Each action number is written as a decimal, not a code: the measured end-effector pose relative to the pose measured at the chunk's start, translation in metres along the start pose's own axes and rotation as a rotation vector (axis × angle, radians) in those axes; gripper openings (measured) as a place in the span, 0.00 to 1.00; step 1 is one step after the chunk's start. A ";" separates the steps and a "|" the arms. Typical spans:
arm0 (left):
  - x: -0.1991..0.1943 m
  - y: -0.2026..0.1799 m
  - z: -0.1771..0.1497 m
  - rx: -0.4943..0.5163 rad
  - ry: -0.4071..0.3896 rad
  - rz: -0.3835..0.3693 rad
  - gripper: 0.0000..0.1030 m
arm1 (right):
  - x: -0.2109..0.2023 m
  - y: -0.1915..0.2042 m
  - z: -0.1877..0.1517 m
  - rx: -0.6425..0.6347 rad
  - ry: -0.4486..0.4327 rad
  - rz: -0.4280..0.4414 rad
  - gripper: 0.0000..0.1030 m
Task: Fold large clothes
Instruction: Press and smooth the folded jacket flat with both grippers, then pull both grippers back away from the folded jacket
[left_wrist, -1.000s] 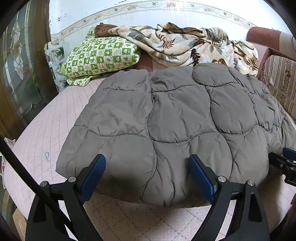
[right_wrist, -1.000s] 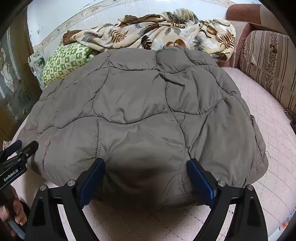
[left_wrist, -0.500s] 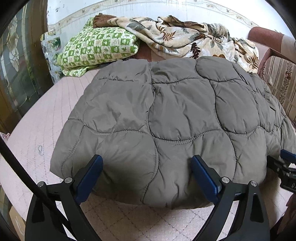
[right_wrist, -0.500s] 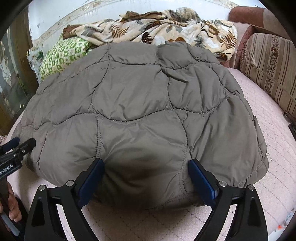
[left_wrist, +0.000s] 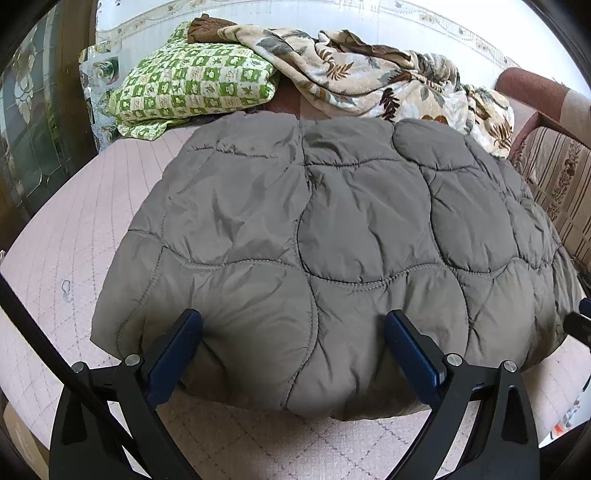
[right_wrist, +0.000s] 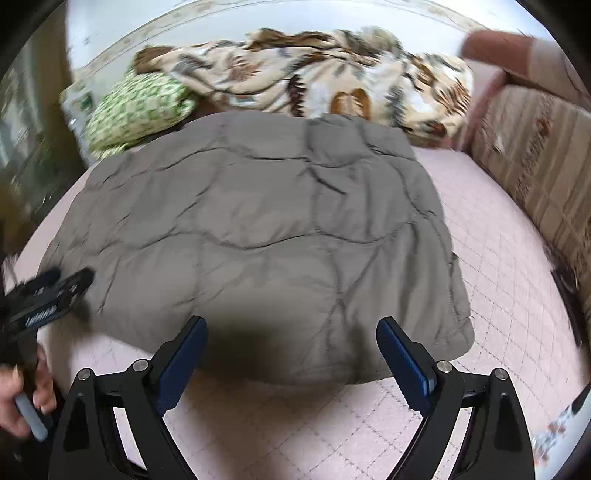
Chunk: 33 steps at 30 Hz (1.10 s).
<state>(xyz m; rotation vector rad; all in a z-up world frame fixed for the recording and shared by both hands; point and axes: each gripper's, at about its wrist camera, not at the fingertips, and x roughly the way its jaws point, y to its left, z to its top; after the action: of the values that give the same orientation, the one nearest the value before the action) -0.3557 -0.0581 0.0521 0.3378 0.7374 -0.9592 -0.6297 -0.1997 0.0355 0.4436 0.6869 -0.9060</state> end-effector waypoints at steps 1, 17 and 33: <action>-0.003 0.002 0.001 -0.009 -0.014 0.005 0.96 | 0.004 -0.007 0.003 0.033 0.004 -0.013 0.92; 0.023 -0.002 0.007 0.015 0.024 0.051 1.00 | 0.060 -0.015 0.002 0.084 0.092 -0.056 1.00; -0.039 0.017 -0.002 -0.087 -0.094 -0.013 1.00 | -0.017 0.006 -0.005 0.050 -0.157 0.044 0.99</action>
<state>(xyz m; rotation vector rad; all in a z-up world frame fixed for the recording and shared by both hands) -0.3559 -0.0235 0.0770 0.2112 0.6936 -0.9459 -0.6339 -0.1836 0.0444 0.4257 0.5102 -0.9071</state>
